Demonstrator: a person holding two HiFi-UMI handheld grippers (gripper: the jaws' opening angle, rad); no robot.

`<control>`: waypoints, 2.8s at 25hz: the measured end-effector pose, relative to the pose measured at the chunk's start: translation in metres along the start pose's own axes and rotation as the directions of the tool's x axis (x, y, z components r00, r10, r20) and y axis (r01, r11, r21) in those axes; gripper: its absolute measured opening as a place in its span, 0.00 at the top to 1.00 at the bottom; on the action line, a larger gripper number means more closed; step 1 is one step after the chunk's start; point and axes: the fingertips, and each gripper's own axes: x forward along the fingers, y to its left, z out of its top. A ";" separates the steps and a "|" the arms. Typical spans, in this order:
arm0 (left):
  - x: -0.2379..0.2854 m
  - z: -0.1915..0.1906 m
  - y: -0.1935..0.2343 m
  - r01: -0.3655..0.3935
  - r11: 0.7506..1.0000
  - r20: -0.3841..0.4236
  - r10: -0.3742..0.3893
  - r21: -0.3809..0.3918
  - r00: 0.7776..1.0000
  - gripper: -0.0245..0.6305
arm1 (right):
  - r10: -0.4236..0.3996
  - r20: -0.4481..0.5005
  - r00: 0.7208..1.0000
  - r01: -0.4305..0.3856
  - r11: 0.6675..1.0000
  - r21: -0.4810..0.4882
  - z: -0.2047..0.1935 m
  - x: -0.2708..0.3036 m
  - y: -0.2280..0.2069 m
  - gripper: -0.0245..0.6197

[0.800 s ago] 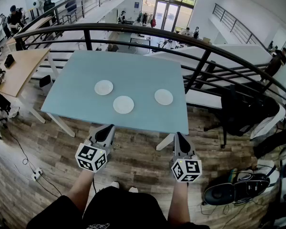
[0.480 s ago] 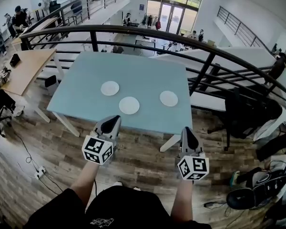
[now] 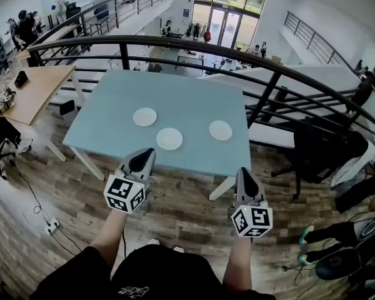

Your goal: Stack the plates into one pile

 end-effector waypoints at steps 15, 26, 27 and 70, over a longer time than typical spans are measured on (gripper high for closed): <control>-0.027 -0.005 -0.026 -0.077 0.997 -0.011 0.077 0.006 0.997 0.95 | 0.074 0.006 0.997 -0.074 0.996 0.042 -0.013 -0.021 -0.013 0.95; -0.050 0.002 -0.010 -0.118 0.992 -0.006 0.119 0.036 0.993 0.95 | 0.093 0.012 0.996 -0.093 0.994 0.061 -0.014 -0.015 0.002 0.95; -0.052 0.002 -0.006 -0.117 0.992 -0.004 0.117 0.036 0.993 0.95 | 0.095 0.013 0.995 -0.096 0.994 0.060 -0.014 -0.012 0.008 0.95; -0.151 -0.013 0.327 0.057 0.996 0.014 -0.056 -0.068 0.998 0.95 | -0.006 -0.039 0.999 0.006 1.000 0.012 -0.017 0.142 0.323 0.95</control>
